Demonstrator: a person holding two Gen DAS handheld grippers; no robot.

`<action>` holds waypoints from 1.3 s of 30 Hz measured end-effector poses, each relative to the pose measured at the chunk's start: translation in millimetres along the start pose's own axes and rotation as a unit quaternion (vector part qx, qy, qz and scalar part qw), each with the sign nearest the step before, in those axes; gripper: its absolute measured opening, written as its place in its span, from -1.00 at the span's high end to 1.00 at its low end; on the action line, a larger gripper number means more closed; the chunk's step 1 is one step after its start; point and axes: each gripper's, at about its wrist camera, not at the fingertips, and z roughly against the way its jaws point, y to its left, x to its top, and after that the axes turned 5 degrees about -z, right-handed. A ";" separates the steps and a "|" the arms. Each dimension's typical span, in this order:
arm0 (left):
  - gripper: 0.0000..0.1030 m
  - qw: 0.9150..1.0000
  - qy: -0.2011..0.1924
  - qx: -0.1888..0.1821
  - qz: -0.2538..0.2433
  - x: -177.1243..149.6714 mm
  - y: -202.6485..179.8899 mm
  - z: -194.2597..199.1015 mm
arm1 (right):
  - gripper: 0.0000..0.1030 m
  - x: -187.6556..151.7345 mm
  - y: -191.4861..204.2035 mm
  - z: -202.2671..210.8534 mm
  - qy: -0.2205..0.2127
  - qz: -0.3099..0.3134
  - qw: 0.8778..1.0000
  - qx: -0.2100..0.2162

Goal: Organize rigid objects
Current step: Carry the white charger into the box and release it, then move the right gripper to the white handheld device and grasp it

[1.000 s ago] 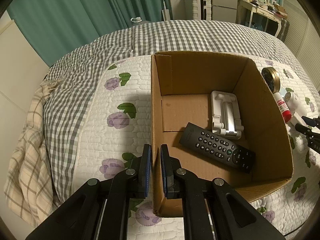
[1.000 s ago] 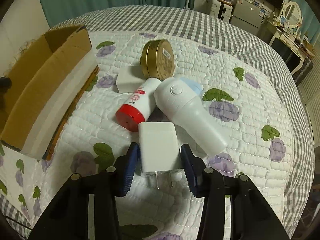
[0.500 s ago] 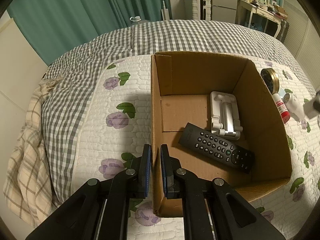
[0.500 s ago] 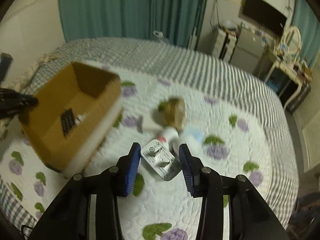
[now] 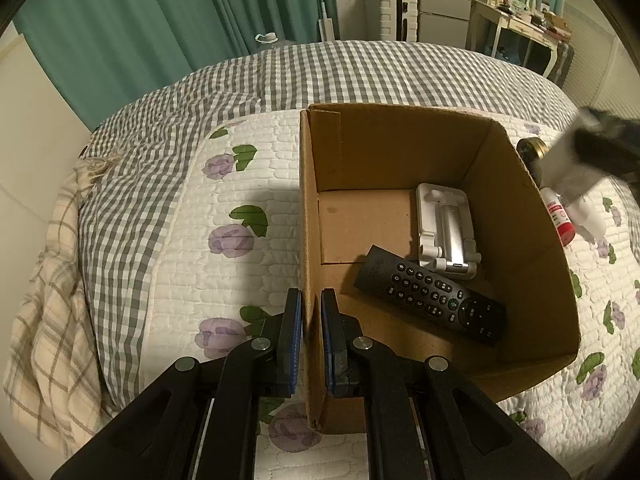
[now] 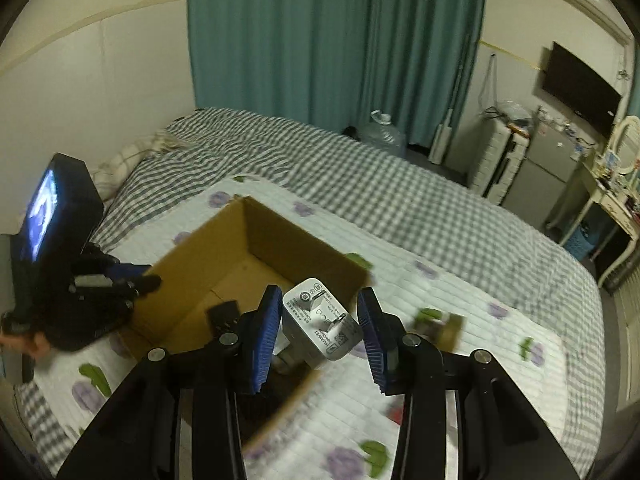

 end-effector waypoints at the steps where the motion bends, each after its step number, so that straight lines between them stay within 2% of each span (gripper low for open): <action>1: 0.84 1.000 0.000 -0.001 -0.001 -0.1 0.2 0.0 | 0.24 1.2 5.3 -9.7 0.006 0.002 1.000 0.003; 4: 0.84 1.000 -0.001 -0.005 -0.003 -0.2 1.6 -0.1 | 0.25 -4.3 19.8 -42.3 0.037 0.008 0.999 0.005; 10: 0.84 1.000 -0.006 -0.006 -0.004 -1.2 1.3 0.3 | 0.25 -37.5 33.6 -74.5 0.077 0.038 0.996 -0.006; 16: 0.84 1.000 -0.006 -0.004 -0.004 -0.6 0.6 0.2 | 0.25 -56.2 31.9 -78.6 0.089 0.045 0.995 -0.014; 23: 0.83 1.000 -0.004 -0.004 0.000 0.7 2.6 0.0 | 0.25 -57.2 29.0 -73.9 0.082 0.033 0.996 -0.004; 25: 0.83 1.000 -0.004 -0.003 -0.001 0.3 2.5 0.0 | 0.21 -55.7 26.7 -69.9 0.076 0.025 0.997 -0.001; 27: 0.83 1.000 -0.003 -0.002 0.001 0.4 2.9 -0.6 | -0.14 -53.2 24.7 -58.2 0.055 0.025 0.998 -0.003; 32: 0.83 1.000 -0.002 0.000 0.005 1.1 2.3 -0.8 | -0.40 -41.1 11.3 -16.5 0.000 0.018 1.000 -0.014; 37: 0.82 1.000 0.000 0.010 -0.003 0.6 -1.1 -1.4 | -0.43 -32.7 -20.0 25.3 -0.019 0.015 0.999 -0.043; 39: 0.82 1.000 0.001 0.011 -0.001 0.8 -1.6 -1.3 | -0.43 -33.6 -36.3 39.7 -0.021 0.028 0.997 -0.074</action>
